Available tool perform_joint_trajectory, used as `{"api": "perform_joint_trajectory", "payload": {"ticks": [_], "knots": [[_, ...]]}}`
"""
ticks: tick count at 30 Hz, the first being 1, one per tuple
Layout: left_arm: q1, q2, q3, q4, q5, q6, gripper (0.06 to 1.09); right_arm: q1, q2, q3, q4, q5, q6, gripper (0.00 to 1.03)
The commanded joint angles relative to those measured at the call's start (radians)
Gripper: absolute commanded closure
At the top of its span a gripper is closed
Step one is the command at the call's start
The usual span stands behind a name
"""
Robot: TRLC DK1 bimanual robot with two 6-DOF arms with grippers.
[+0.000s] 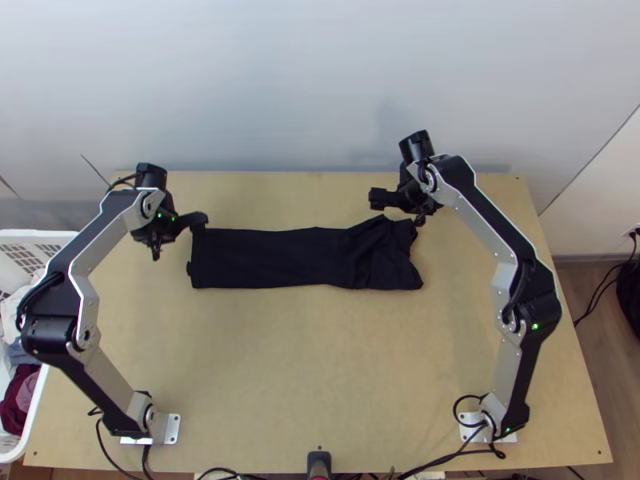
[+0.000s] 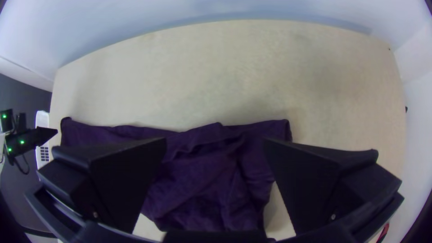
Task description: Fold the t-shirt
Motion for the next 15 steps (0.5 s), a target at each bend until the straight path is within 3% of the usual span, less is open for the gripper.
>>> {"api": "perform_joint_trajectory", "payload": {"ticks": [1, 15], "knots": [[-0.009, -0.075, -0.114, -0.036, -0.002, 0.046, 0.14, 0.066, -0.076, 0.006, -0.039, 0.0, -0.002, 0.03], [-0.067, -0.028, -0.182, 0.053, -0.005, 0.044, 0.15, 0.174, -0.081, -0.066, -0.073, 0.002, -0.037, 0.04]]}}
